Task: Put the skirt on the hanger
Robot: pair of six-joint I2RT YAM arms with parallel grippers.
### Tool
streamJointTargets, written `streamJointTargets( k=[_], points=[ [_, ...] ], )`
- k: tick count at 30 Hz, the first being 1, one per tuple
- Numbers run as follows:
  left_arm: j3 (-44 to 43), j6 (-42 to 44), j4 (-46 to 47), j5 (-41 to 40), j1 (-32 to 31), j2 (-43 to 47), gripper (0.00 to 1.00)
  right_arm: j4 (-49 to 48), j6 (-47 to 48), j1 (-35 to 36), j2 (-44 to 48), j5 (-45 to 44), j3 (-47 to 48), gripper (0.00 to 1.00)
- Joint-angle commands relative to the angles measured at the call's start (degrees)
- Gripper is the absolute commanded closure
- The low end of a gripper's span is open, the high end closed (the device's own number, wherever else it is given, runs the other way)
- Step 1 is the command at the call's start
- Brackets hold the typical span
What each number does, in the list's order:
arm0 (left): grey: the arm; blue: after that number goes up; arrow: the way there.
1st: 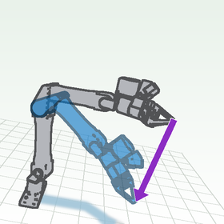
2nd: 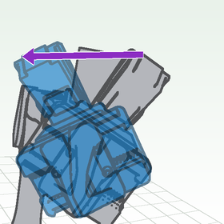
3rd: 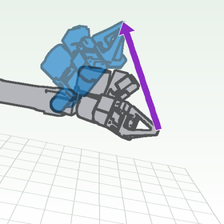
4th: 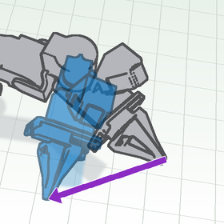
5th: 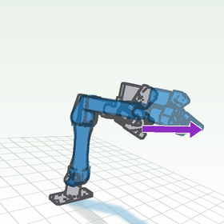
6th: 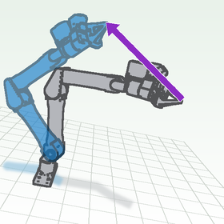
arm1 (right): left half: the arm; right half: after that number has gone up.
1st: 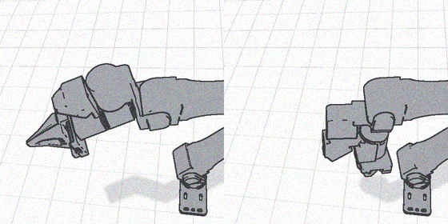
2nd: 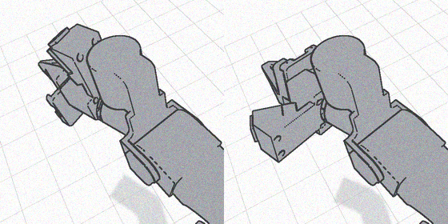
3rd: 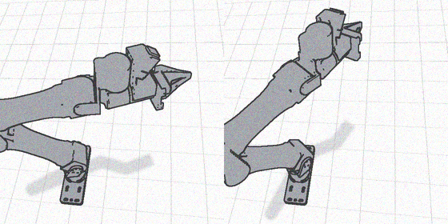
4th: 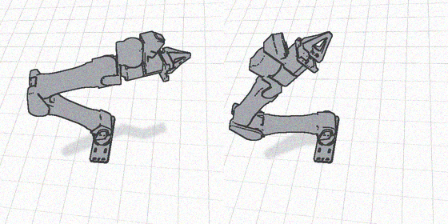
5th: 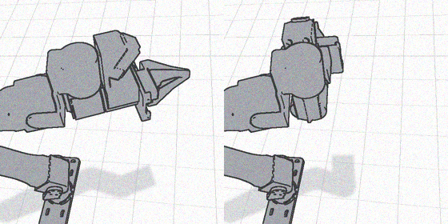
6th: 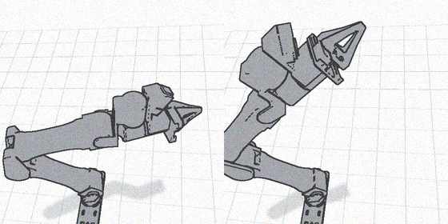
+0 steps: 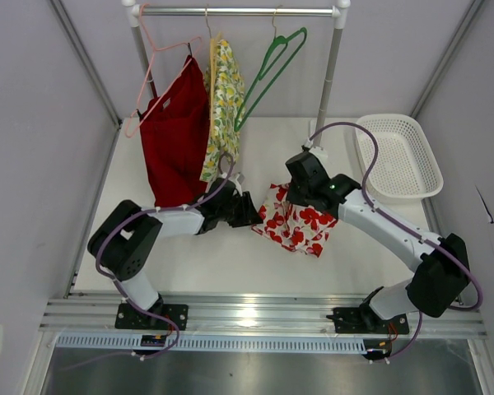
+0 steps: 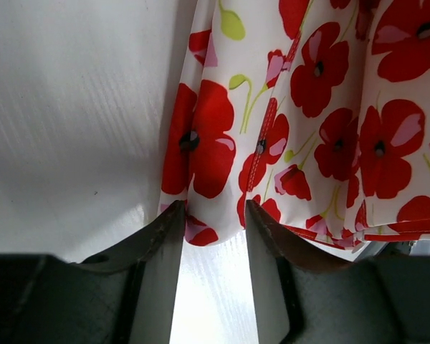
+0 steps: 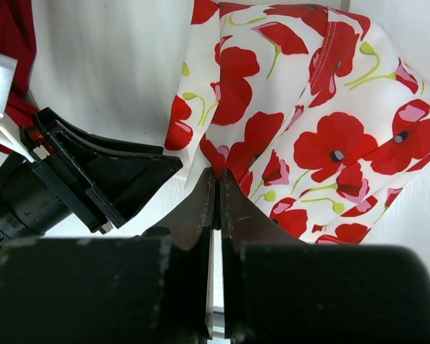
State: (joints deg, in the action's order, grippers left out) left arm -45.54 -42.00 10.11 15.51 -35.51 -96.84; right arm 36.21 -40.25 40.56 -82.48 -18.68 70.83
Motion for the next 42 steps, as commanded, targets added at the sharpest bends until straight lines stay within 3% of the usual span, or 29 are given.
streamJointTargets(
  k=[1,7,13,21,32,36,42],
  points=[
    [-1.1,0.7,1.2,0.8,-0.5,-0.7,0.57,-0.4,1.0,-0.6,2.6,0.3,-0.3,1.0],
    [-1.1,1.5,1.3,1.5,-1.5,-0.8,0.69,-0.5,1.2,-1.7,3.2,0.8,-0.8,1.0],
    [-0.5,2.1,0.7,2.4,-1.8,2.6,0.99,-0.4,2.1,-3.8,4.7,2.2,-0.3,1.0],
    [0.9,2.8,-6.9,0.0,-1.8,17.5,1.0,1.7,3.6,-8.4,9.4,5.8,1.7,1.0],
    [-3.8,2.6,-26.9,-12.9,-0.2,45.1,1.0,5.0,5.3,-18.7,15.3,11.7,7.5,1.0],
    [-9.9,3.0,-33.2,-15.2,2.0,50.0,1.0,6.4,6.1,-22.6,16.6,13.3,11.6,1.0],
    [-20.4,5.6,-38.8,-19.2,6.5,48.9,1.0,8.0,7.5,-25.7,15.4,14.8,20.6,1.0]
  ],
)
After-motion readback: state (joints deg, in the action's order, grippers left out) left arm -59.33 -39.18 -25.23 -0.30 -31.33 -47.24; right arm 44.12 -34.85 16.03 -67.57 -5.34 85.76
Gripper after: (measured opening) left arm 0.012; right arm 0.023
